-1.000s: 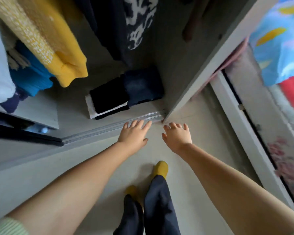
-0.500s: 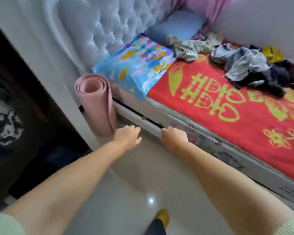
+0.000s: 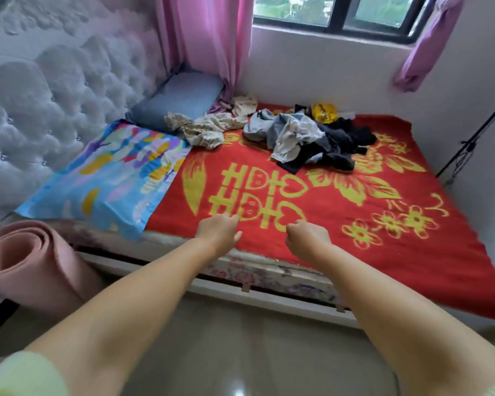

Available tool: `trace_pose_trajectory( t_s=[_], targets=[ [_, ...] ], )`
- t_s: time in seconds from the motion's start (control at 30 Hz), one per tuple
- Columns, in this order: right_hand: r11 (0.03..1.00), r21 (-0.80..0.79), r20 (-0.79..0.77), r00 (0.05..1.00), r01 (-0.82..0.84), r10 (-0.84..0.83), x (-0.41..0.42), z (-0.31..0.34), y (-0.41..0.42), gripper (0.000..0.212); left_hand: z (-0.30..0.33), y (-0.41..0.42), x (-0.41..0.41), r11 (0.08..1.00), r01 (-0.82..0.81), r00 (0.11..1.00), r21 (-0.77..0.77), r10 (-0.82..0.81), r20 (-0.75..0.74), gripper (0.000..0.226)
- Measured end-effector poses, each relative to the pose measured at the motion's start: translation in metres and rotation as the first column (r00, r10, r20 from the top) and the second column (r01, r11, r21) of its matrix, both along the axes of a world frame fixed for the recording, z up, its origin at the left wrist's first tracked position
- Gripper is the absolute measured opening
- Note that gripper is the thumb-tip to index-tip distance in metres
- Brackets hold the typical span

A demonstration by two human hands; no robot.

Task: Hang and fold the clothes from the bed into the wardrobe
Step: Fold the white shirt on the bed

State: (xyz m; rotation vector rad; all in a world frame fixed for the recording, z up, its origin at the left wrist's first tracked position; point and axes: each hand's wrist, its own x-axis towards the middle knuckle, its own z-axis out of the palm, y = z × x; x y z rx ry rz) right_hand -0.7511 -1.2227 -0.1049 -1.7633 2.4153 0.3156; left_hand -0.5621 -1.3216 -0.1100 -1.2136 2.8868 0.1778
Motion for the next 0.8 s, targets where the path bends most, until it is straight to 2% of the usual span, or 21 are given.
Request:
trace_pose_trajectory(
  t_s=[0.13, 0.37, 0.6, 0.8],
  targets=[
    [0.999, 0.002, -0.006, 0.999, 0.049, -0.049, -0.04, 0.004, -0.014, 0.024, 0.001, -0.027, -0.041, 0.999, 0.043, 0.999, -0.02, -0.043, -0.013, 0.031],
    [0.992, -0.053, -0.032, 0.993, 0.113, -0.115, -0.106, 0.003, -0.101, 0.025, 0.0, -0.128, -0.116, 0.996, 0.082, 0.996, -0.034, -0.083, -0.014, 0.031],
    [0.968, -0.078, 0.065, 0.97, 0.237, -0.233, -0.178, -0.003, -0.184, 0.025, -0.007, -0.234, -0.195, 0.987, 0.161, 0.987, -0.024, -0.161, 0.016, 0.032],
    [0.951, 0.003, 0.124, 0.944, 0.308, -0.306, -0.249, -0.043, -0.219, 0.024, -0.039, -0.275, -0.28, 0.975, 0.215, 0.971, 0.058, -0.22, 0.097, 0.031]
  ],
)
